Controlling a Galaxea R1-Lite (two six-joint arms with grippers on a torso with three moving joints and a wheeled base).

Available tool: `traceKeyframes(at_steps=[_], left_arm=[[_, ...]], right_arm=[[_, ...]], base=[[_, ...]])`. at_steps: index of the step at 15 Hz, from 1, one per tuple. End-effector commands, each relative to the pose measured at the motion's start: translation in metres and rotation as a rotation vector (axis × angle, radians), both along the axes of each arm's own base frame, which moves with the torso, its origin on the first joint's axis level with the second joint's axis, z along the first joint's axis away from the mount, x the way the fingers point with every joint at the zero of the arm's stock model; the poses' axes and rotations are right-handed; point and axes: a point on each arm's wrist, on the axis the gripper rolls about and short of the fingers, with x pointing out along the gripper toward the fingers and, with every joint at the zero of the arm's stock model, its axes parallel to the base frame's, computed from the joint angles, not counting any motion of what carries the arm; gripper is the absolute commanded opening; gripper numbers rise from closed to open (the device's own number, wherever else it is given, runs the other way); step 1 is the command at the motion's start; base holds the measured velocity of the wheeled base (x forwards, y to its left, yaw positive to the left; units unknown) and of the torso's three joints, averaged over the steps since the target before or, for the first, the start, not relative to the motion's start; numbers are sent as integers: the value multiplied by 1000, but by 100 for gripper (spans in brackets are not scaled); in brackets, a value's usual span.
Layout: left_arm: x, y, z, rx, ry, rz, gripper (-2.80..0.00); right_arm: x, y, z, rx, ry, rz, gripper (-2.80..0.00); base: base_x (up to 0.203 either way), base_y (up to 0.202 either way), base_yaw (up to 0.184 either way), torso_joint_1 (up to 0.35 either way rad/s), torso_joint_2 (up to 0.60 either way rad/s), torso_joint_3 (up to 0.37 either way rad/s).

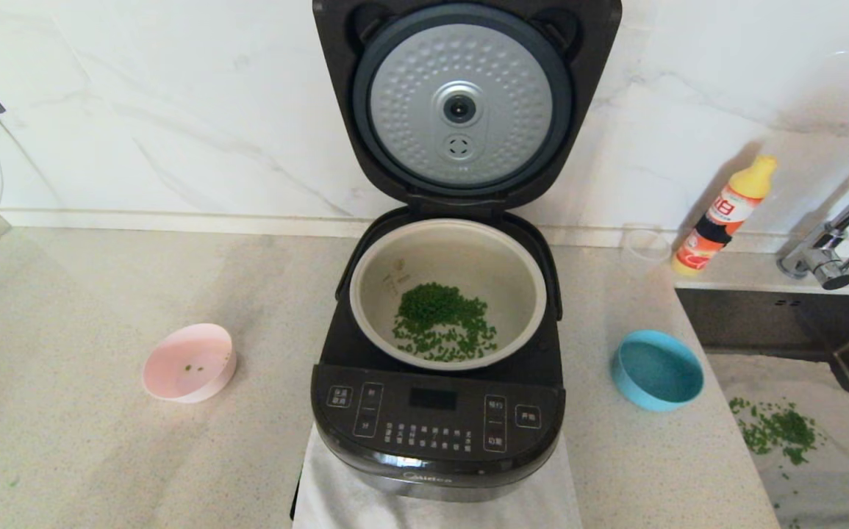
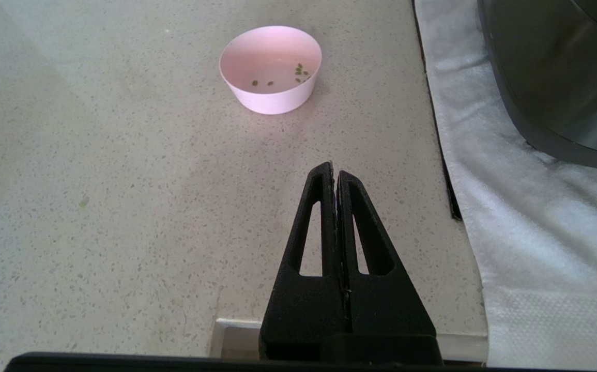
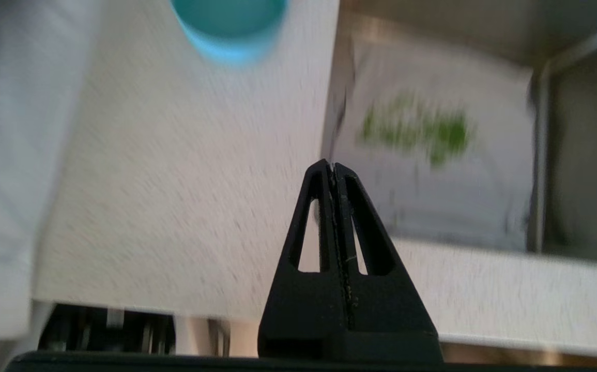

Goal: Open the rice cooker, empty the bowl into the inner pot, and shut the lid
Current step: Pick up the bowl on the table

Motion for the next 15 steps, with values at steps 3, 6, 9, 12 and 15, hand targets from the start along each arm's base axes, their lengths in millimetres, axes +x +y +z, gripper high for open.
traceKeyframes(at_steps=[3,6,9,12,15], left_arm=[[1,0,-2,1,11,1,-280],[1,0,-2,1,11,1,-280],[1,0,-2,1,11,1,-280],[1,0,-2,1,11,1,-280],[1,0,-2,1,11,1,-280]], right_arm=[[94,-1,-14,17,386,-61,-280],[127,2,-25,86,482,-99,-280],[146,15,-35,166,541,-103,-280],[164,22,-42,215,533,-99,0],[177,27,-46,238,535,-108,0]], base=[[0,0,0,0,0,0],[0,0,0,0,0,0],[0,0,0,0,0,0],[0,0,0,0,0,0],[0,0,0,0,0,0]])
